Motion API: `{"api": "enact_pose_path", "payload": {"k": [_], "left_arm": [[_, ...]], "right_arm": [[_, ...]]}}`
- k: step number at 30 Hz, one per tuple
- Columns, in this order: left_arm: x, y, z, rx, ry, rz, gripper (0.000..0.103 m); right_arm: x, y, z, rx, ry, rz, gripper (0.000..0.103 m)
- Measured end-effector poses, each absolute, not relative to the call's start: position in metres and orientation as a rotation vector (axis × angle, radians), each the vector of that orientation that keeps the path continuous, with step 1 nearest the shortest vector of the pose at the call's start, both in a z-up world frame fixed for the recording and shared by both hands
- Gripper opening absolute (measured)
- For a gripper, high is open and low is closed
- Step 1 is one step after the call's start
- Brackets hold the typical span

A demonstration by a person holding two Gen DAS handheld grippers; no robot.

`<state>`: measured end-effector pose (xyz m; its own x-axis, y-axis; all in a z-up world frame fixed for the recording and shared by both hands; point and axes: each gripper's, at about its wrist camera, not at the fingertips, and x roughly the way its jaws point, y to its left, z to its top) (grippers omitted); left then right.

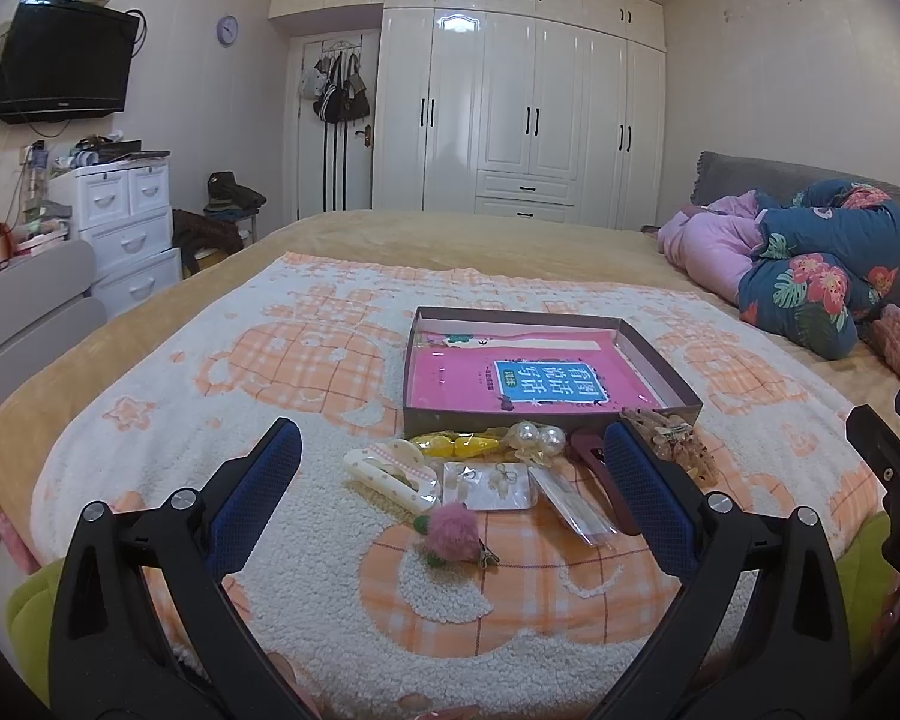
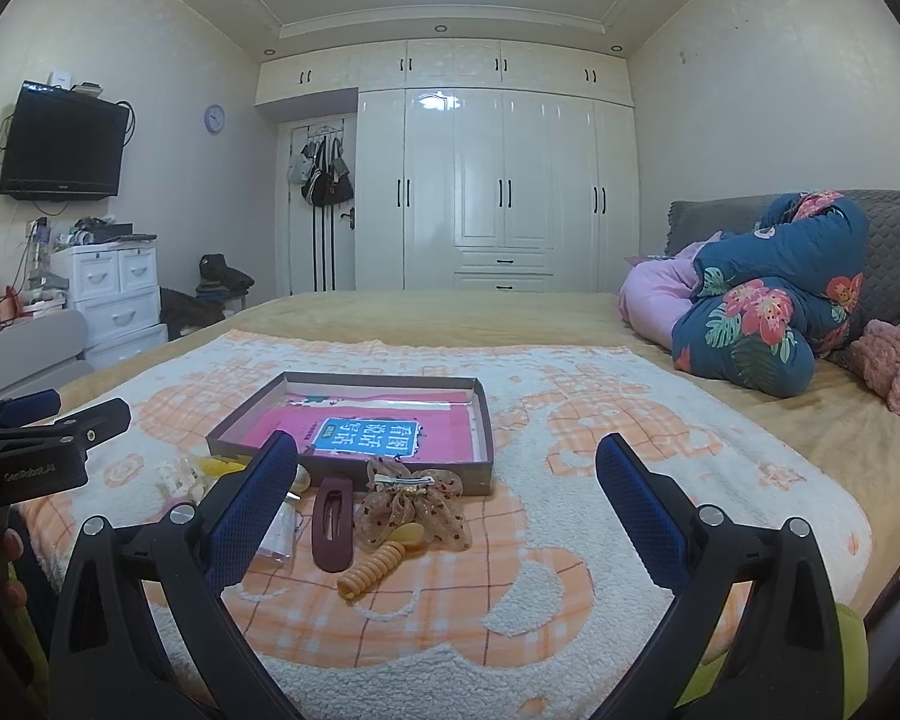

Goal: Organize jewelry

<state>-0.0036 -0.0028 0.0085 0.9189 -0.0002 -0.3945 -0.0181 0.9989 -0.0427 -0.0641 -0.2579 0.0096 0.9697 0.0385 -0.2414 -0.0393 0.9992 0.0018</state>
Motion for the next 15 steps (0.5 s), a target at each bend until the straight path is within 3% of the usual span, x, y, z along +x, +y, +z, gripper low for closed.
{"api": "enact_pose_path", "payload": {"k": [15], "left_arm": [[-0.0019, -0.0028, 0.0097, -0.047, 0.398, 0.012, 0.093]], "right_arm": [[-0.0654, -0.2583, 0.0100, -0.001, 0.243, 0.039, 0.097]]}}
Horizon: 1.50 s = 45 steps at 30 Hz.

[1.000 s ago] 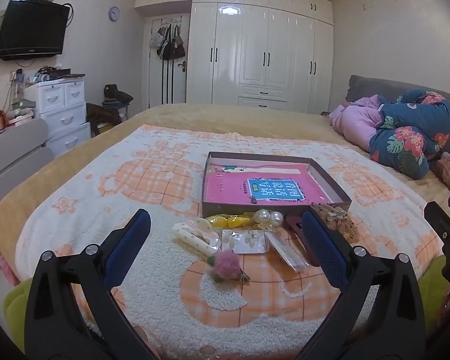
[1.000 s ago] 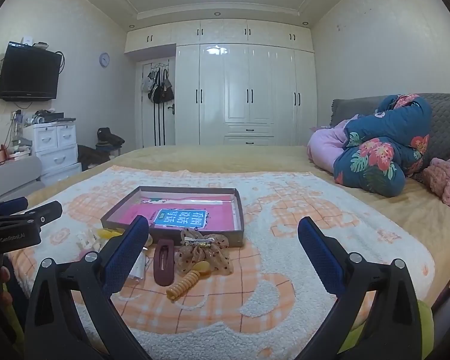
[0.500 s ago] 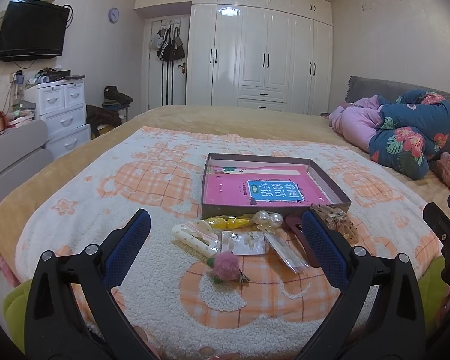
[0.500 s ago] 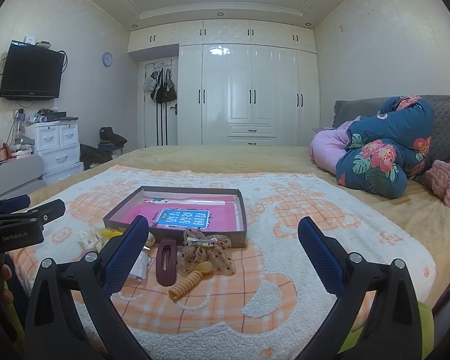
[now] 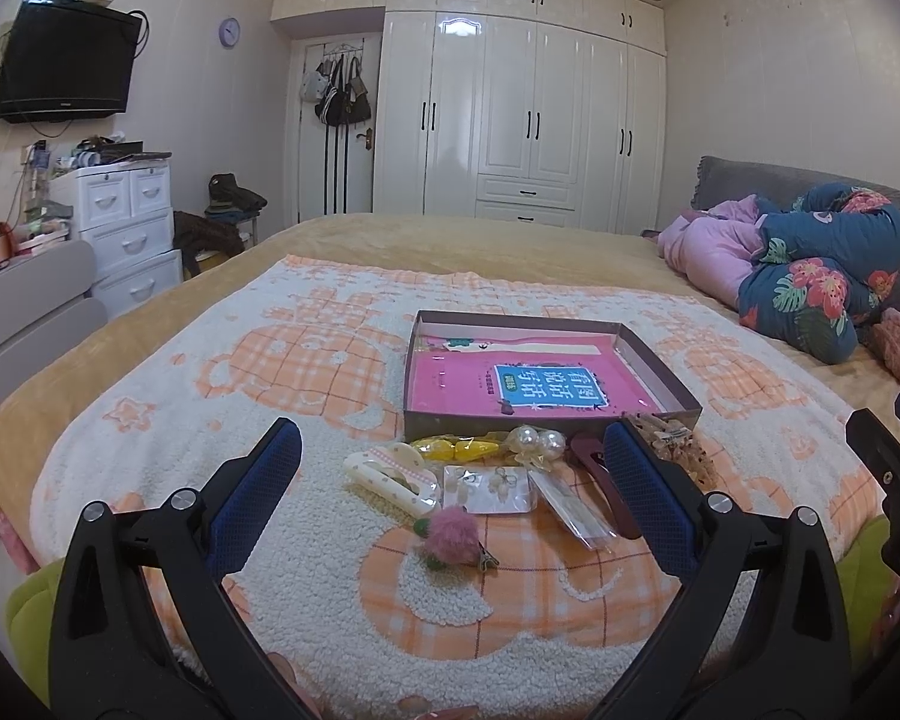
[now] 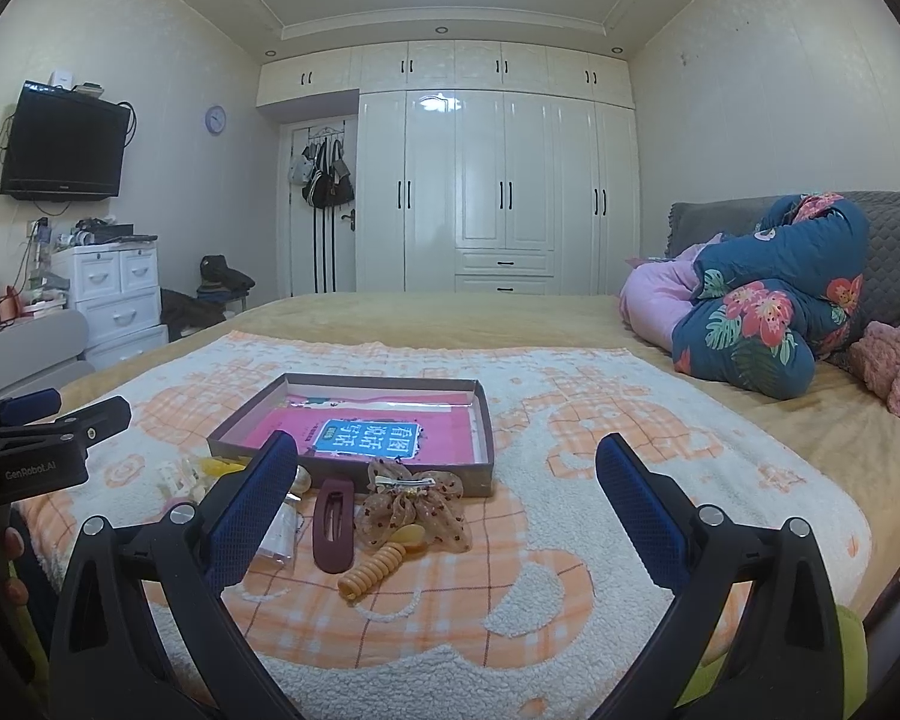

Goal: Organize jewelry

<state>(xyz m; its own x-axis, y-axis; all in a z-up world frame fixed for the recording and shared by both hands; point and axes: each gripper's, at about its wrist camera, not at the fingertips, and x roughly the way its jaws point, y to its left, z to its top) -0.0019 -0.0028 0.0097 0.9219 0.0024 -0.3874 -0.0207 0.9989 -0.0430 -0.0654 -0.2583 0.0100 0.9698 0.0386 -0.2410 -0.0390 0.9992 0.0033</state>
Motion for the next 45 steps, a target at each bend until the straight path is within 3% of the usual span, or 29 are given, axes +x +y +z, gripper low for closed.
{"api": "enact_pose_path", "payload": {"k": [45], "left_arm": [[0.011, 0.021, -0.005, -0.138, 0.447, 0.024, 0.093]], "right_arm": [[-0.034, -0.237, 0.000, -0.049, 0.345, 0.137, 0.097]]}}
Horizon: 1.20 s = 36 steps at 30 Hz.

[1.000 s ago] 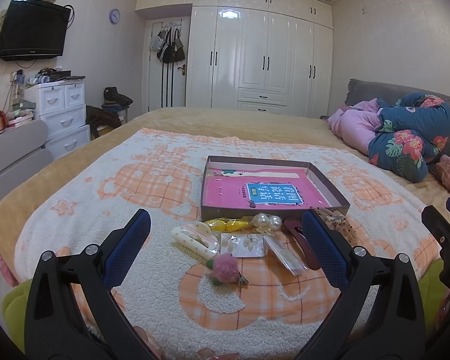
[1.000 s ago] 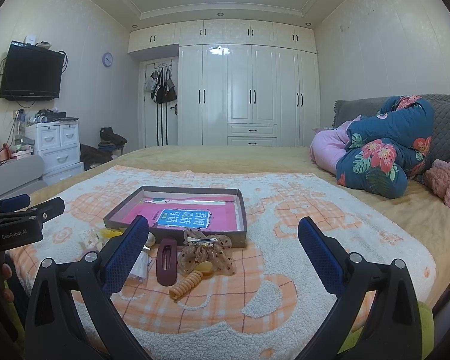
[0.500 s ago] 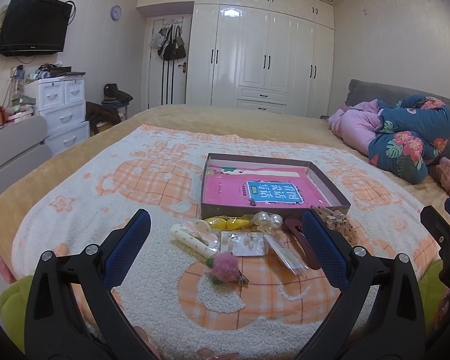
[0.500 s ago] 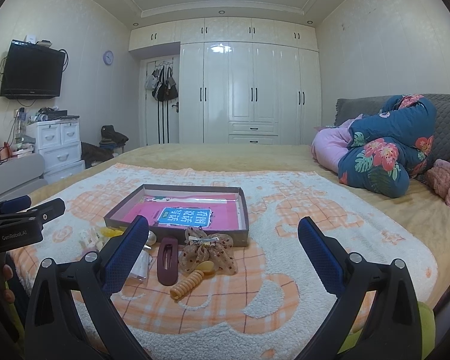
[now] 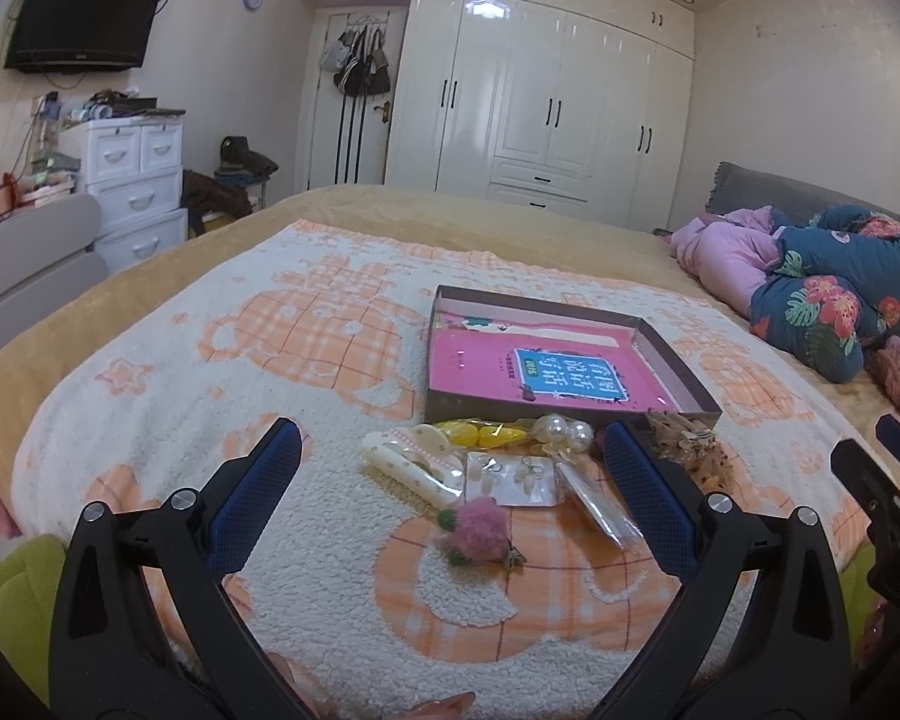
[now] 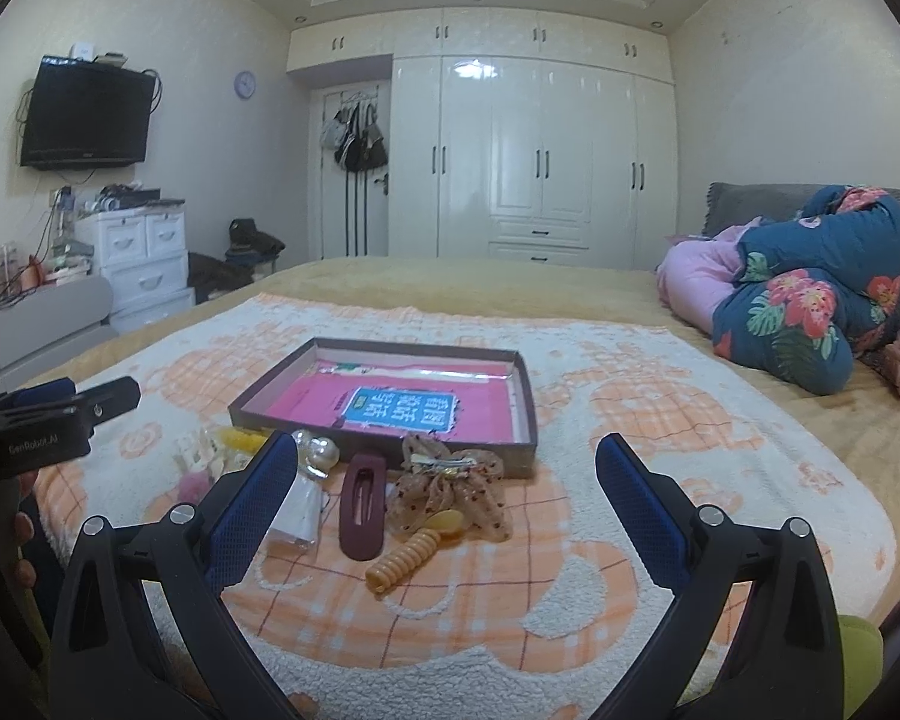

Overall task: Organize jewelry
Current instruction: 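Grasp the white claw clip with the left tool while the right tool grasps the sheer bow clip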

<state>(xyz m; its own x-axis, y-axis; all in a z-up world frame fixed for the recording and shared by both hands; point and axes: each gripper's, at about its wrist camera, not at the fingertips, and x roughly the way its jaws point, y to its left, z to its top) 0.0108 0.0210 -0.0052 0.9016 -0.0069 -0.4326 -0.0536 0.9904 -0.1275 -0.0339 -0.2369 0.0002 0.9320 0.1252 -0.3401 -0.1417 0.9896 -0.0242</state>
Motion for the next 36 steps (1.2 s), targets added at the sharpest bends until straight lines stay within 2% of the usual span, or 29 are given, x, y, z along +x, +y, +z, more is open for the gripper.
{"api": "enact_pose_path", "payload": {"k": [13, 20, 36], "left_arm": [[0.041, 0.043, -0.025, -0.152, 0.549, 0.048, 0.093], [0.070, 0.049, -0.042, -0.183, 0.676, 0.010, 0.093], [0.113, 0.060, -0.073, -0.287, 0.812, -0.035, 0.092]], "right_arm": [[0.007, -0.230, -0.009, -0.072, 0.429, 0.199, 0.097], [0.039, -0.237, -0.022, -0.075, 0.509, 0.195, 0.097], [0.112, -0.245, -0.073, 0.008, 0.758, 0.210, 0.097]]}}
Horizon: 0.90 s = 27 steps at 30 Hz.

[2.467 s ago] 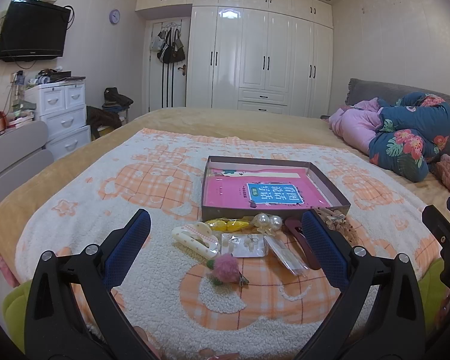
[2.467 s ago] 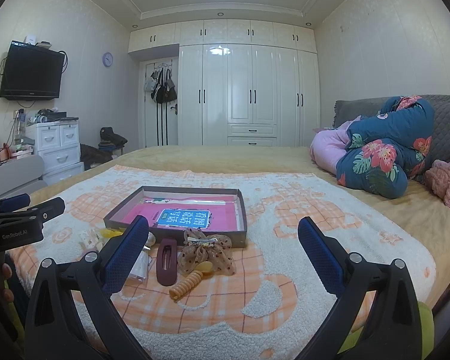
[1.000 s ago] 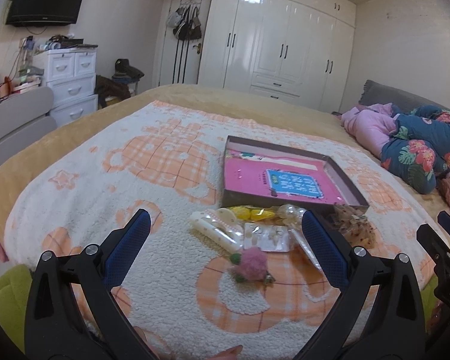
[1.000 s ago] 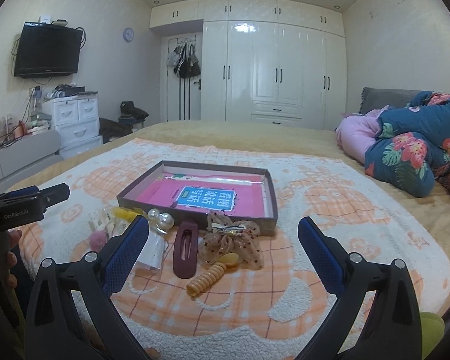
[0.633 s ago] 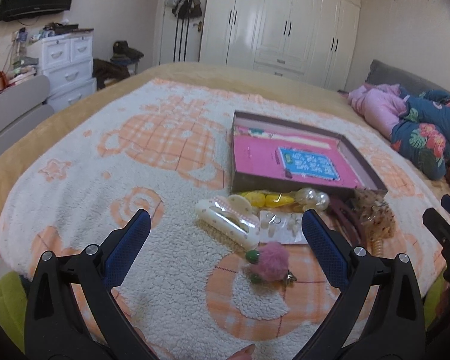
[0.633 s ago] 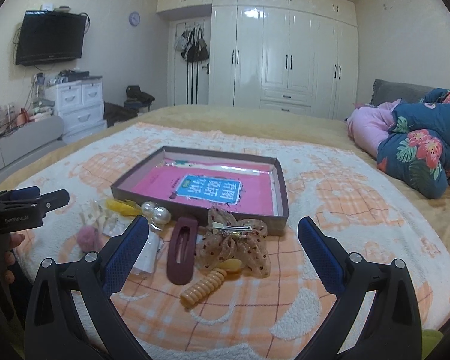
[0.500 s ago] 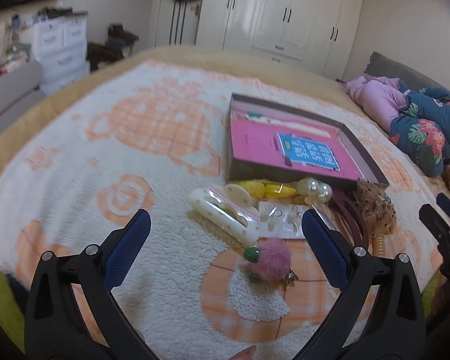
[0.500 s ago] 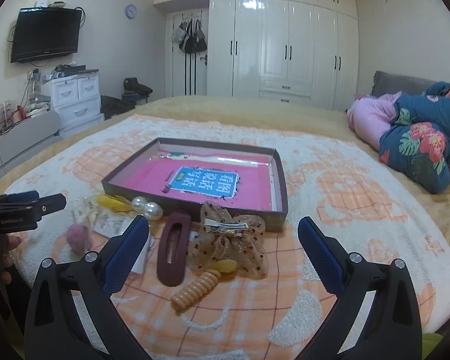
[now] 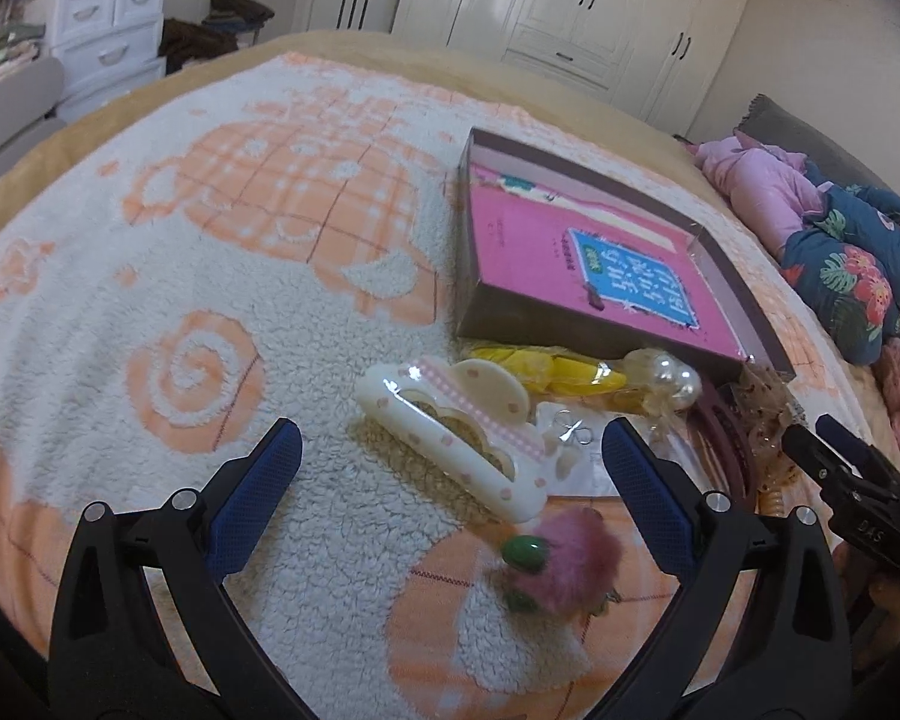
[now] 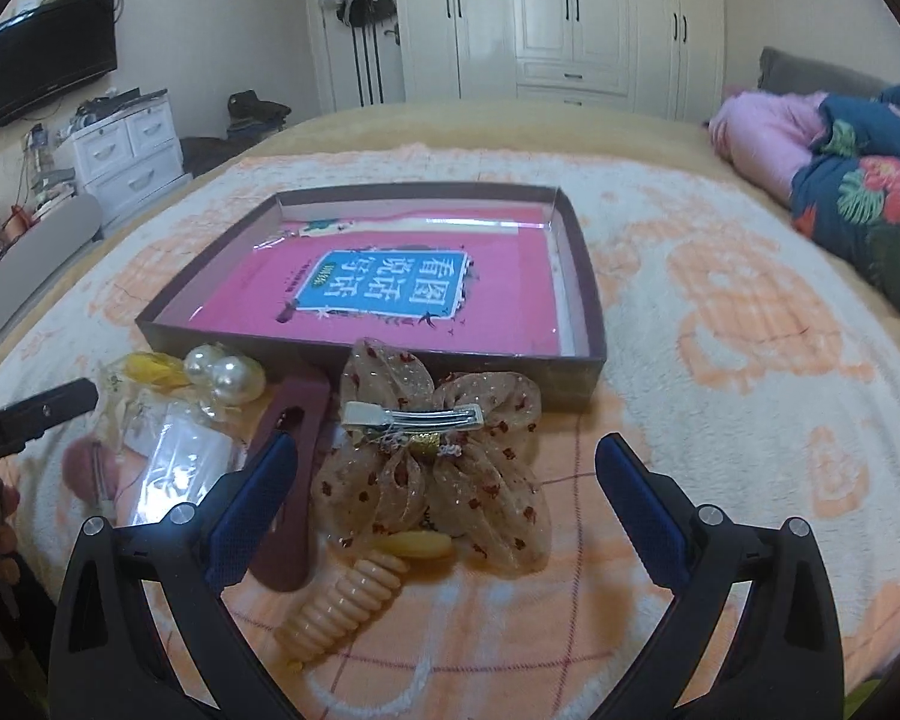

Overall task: Organize jewelry
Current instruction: 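Grasp the white claw clip with the left tool while the right tool grasps the sheer bow clip, then place the white claw clip in the box with the left tool while the right tool places the bow clip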

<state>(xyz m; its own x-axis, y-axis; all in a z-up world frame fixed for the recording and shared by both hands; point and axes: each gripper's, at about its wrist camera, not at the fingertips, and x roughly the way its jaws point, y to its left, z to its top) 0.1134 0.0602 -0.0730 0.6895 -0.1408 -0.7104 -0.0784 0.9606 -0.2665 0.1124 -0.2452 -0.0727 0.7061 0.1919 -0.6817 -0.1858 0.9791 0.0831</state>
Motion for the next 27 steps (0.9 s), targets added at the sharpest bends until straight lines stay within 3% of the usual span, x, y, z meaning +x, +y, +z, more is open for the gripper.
{"api": "enact_pose_path", "payload": {"k": [4, 9, 11, 18, 27], "left_arm": [[0.120, 0.064, -0.080, -0.326, 0.838, -0.043, 0.082], [0.123, 0.062, -0.083, -0.321, 0.836, -0.039, 0.071], [0.124, 0.061, -0.083, -0.314, 0.835, -0.045, 0.058], [0.124, 0.063, -0.082, -0.321, 0.829, -0.068, 0.057], [0.106, 0.074, -0.061, -0.310, 0.751, -0.053, 0.057]], "right_arm": [[0.118, -0.246, -0.079, 0.034, 0.776, 0.222, 0.095], [0.118, -0.246, -0.081, 0.024, 0.774, 0.240, 0.066], [0.116, -0.247, -0.081, 0.024, 0.768, 0.246, 0.055], [0.104, -0.247, -0.071, 0.012, 0.705, 0.249, 0.035], [0.092, -0.257, -0.056, 0.010, 0.634, 0.222, 0.031]]}}
